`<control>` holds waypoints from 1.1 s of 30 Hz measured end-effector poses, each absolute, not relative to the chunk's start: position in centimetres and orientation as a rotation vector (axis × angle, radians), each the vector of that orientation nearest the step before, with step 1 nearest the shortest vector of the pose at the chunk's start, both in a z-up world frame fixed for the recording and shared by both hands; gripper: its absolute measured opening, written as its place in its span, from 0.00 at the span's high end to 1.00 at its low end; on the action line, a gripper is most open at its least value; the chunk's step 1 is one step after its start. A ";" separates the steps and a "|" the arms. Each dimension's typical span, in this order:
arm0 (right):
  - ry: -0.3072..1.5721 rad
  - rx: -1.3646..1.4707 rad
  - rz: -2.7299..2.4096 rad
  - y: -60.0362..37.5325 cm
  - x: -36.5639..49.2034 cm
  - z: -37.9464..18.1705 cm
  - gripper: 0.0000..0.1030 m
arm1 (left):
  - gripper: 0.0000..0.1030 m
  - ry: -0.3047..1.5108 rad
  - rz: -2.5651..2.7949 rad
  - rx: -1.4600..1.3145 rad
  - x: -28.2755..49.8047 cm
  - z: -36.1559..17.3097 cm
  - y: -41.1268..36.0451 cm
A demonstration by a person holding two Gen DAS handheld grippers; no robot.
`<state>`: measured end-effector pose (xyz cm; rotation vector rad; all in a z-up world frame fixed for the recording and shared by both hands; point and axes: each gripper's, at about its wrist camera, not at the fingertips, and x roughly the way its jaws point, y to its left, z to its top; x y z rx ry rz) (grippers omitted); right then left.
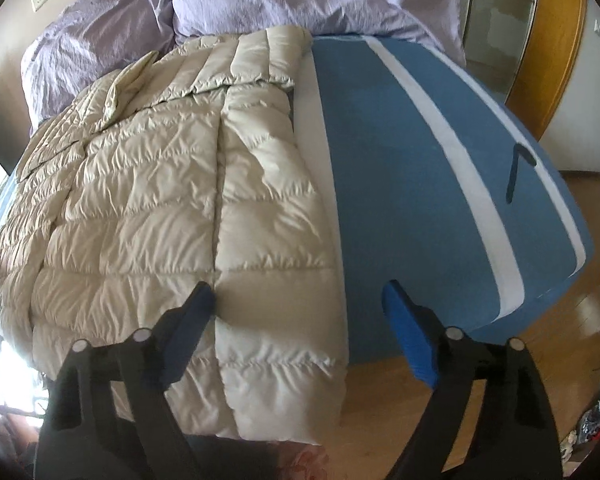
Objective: Fold large clothes
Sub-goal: 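Move both grippers to the jacket hem and close on it, then lift the hem with both grippers and fold it over toward the collar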
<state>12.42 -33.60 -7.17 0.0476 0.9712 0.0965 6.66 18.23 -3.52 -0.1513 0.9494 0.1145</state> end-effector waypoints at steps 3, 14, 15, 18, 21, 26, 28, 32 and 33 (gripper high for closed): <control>0.974 0.066 0.127 -33.9 12.0 -7.5 0.26 | 0.42 0.957 0.096 -0.150 5.9 -4.0 17.9; 0.950 0.083 0.238 -33.2 10.9 -7.4 0.60 | 0.57 0.961 0.072 -0.118 4.8 -4.0 15.8; 0.948 0.086 0.245 -33.1 10.9 -7.4 0.63 | 0.59 0.962 0.070 -0.117 4.8 -4.0 15.7; 0.947 0.108 0.280 -33.2 11.0 -7.5 0.76 | 0.63 0.964 0.069 -0.118 4.7 -4.0 15.6; 0.947 0.120 0.301 -33.0 11.0 -7.5 0.86 | 0.70 0.967 0.068 -0.122 4.6 -3.9 15.4; 0.941 0.127 0.300 -32.7 11.0 -7.3 0.91 | 0.88 0.972 0.058 -0.143 4.3 -3.8 15.1; 0.935 0.134 0.293 -32.8 11.1 -7.0 0.91 | 0.90 0.971 0.057 -0.136 4.2 -3.7 14.8; 0.899 0.156 0.285 -33.3 11.2 -5.7 0.93 | 0.92 0.958 0.048 -0.138 4.1 -2.8 14.6; 0.889 0.162 0.284 -33.4 11.3 -5.3 0.94 | 0.93 0.951 0.046 -0.141 4.1 -2.5 14.6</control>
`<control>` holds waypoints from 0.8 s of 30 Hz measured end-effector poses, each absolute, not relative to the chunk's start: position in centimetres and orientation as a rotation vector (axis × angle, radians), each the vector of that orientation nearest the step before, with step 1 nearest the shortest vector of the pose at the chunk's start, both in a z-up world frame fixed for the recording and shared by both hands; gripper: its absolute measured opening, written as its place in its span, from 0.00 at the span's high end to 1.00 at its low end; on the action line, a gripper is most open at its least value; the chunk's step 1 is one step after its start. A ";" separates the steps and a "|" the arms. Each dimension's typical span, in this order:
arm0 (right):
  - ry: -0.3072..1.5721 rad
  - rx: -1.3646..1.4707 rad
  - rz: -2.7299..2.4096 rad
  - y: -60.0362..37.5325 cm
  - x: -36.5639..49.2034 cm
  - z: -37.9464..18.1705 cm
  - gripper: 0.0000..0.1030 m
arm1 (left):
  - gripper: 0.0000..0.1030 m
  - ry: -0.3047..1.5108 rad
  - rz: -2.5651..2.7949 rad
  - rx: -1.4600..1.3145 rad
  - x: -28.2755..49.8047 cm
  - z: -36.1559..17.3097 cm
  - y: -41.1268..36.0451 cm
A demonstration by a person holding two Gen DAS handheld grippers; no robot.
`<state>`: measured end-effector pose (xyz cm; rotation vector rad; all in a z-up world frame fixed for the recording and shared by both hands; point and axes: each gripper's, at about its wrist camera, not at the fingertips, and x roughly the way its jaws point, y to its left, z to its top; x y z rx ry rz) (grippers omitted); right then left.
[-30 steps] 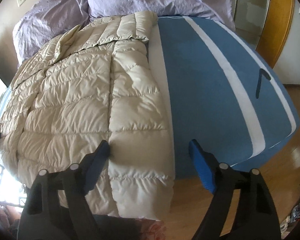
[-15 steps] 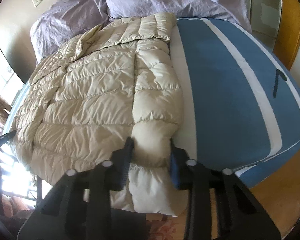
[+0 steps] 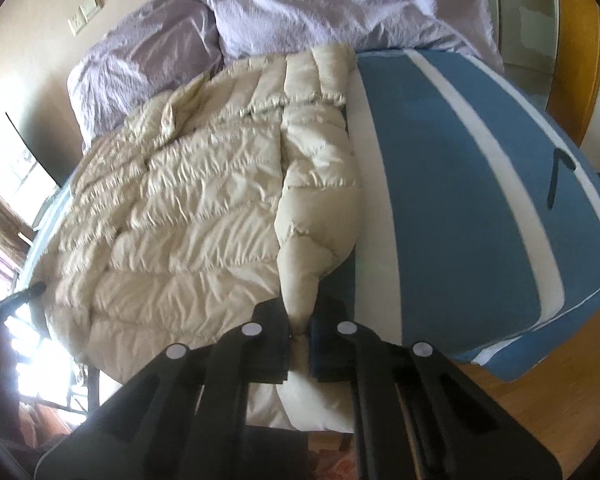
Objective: Fold large clothes
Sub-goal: 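Lift the hem with both grippers and fold it over toward the collar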
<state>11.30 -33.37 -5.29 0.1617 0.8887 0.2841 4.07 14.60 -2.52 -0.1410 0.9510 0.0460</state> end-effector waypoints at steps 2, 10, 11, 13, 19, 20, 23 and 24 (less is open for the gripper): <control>0.862 0.170 0.283 -33.5 11.6 -4.2 0.94 | 0.93 0.929 0.044 -0.150 4.2 -1.6 14.7; 0.754 0.160 0.279 -32.1 14.4 0.5 0.95 | 0.94 0.797 0.071 -0.189 6.5 3.4 15.9; 0.744 0.158 0.277 -31.9 14.8 0.9 0.95 | 0.94 0.779 0.078 -0.193 7.2 4.1 16.1; 0.715 0.146 0.268 -31.4 16.2 2.0 0.95 | 0.95 0.757 0.090 -0.206 8.6 5.3 16.5; 0.681 0.171 0.241 -30.8 21.5 3.8 0.95 | 0.95 0.724 0.137 -0.211 13.6 7.3 17.2; 0.682 0.178 0.237 -30.7 22.5 3.9 0.95 | 0.95 0.723 0.142 -0.214 14.5 7.4 17.3; 0.691 0.203 0.228 -30.4 26.0 3.9 0.95 | 0.95 0.730 0.159 -0.219 17.7 7.5 17.6; 0.695 0.210 0.227 -30.3 26.8 3.8 0.95 | 0.95 0.734 0.165 -0.217 18.5 7.4 17.6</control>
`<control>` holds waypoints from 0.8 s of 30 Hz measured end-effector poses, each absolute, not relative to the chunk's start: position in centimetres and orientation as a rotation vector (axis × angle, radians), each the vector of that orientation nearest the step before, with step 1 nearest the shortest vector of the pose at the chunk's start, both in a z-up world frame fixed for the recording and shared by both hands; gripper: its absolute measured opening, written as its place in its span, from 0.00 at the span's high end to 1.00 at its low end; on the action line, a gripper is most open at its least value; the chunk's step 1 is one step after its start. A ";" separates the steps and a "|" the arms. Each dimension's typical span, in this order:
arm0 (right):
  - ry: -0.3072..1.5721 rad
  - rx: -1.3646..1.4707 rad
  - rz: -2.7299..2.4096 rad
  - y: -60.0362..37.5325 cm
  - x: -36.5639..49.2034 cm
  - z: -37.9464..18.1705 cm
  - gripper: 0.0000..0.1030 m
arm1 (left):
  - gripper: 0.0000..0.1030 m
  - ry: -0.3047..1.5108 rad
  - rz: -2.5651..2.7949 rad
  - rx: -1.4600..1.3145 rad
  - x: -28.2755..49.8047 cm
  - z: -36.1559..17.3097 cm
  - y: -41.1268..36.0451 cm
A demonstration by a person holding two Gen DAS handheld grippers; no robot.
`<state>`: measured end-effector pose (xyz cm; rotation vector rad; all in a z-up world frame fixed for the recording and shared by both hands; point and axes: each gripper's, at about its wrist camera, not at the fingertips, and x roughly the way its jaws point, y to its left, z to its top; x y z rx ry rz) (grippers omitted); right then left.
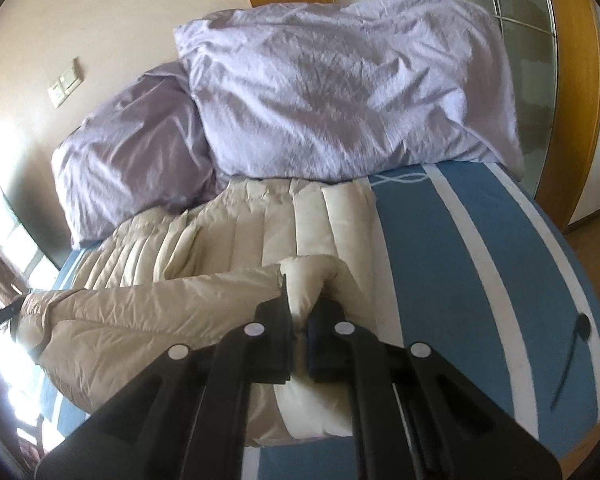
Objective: Fold large clothes
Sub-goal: 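Lift the hem with both grippers and fold it over toward the collar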
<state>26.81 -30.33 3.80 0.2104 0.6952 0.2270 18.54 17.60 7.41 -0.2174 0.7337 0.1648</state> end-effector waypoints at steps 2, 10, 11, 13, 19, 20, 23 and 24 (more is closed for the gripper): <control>0.718 0.241 0.228 -30.1 29.5 3.3 0.95 | 0.95 0.754 0.179 -0.222 21.0 7.1 17.8; 0.842 0.449 0.237 -30.6 38.8 0.5 0.93 | 0.95 0.856 0.195 -0.384 29.1 4.8 21.0; 0.851 0.465 0.237 -30.6 39.6 0.2 0.93 | 0.94 0.865 0.195 -0.405 30.0 4.5 21.4; 0.867 0.507 0.240 -30.7 41.3 -0.5 0.90 | 0.94 0.874 0.199 -0.421 31.3 4.1 21.6; 0.894 0.637 0.262 -31.3 45.4 -1.6 0.72 | 0.69 0.888 0.195 -0.444 35.5 3.7 22.3; 0.896 0.660 0.271 -31.5 46.0 -1.7 0.67 | 0.59 0.885 0.187 -0.452 36.0 3.8 22.3; 0.884 0.685 0.284 -31.9 46.6 -1.1 0.56 | 0.48 0.875 0.167 -0.458 37.0 4.3 22.3; 0.876 0.684 0.282 -32.1 46.6 -0.8 0.51 | 0.47 0.875 0.163 -0.453 37.2 4.6 22.2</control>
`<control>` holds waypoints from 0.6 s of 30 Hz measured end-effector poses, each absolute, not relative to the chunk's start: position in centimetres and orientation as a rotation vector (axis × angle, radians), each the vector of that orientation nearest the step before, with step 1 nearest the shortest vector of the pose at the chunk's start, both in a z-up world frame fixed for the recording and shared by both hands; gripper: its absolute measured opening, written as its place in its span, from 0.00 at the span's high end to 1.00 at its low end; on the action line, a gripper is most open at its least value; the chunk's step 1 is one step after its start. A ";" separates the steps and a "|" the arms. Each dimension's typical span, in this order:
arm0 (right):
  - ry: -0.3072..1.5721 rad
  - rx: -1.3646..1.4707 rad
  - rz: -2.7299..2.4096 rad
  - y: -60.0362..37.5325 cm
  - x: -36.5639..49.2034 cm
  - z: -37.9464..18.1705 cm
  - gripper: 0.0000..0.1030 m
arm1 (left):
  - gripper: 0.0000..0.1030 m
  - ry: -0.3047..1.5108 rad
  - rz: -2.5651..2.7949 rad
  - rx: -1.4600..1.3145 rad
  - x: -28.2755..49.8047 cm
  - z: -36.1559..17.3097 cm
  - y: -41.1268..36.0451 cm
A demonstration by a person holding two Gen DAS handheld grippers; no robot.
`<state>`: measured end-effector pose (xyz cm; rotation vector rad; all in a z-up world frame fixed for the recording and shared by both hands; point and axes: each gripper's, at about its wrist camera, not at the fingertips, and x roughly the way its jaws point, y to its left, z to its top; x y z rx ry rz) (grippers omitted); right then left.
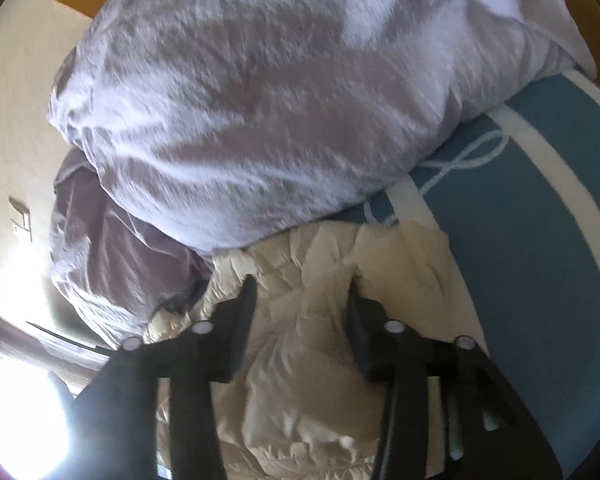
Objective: Fold large clothes
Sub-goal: 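Lift the hem with both grippers and fold it over toward the collar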
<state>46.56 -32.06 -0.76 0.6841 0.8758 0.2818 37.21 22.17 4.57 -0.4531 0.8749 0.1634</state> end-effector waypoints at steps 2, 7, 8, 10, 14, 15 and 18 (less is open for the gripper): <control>0.840 0.665 0.266 -32.5 46.1 0.3 0.43 | 0.44 0.874 0.154 -0.446 37.4 5.2 22.1; 0.795 0.616 0.243 -33.5 43.7 1.9 0.42 | 0.40 0.860 0.149 -0.431 36.4 6.6 21.9; 0.798 0.596 0.243 -33.5 43.0 2.0 0.42 | 0.37 0.860 0.146 -0.433 36.1 6.9 21.8; 0.807 0.549 0.249 -33.2 41.2 2.0 0.42 | 0.36 0.857 0.151 -0.427 35.4 7.5 21.7; 0.812 0.485 0.285 -32.1 37.5 2.0 0.42 | 0.27 0.832 0.188 -0.387 34.1 8.9 21.5; 0.811 0.471 0.295 -31.7 36.6 2.0 0.43 | 0.26 0.826 0.191 -0.386 33.7 9.2 21.5; 0.811 0.442 0.329 -30.9 34.4 1.9 0.45 | 0.26 0.810 0.191 -0.382 32.1 10.1 21.5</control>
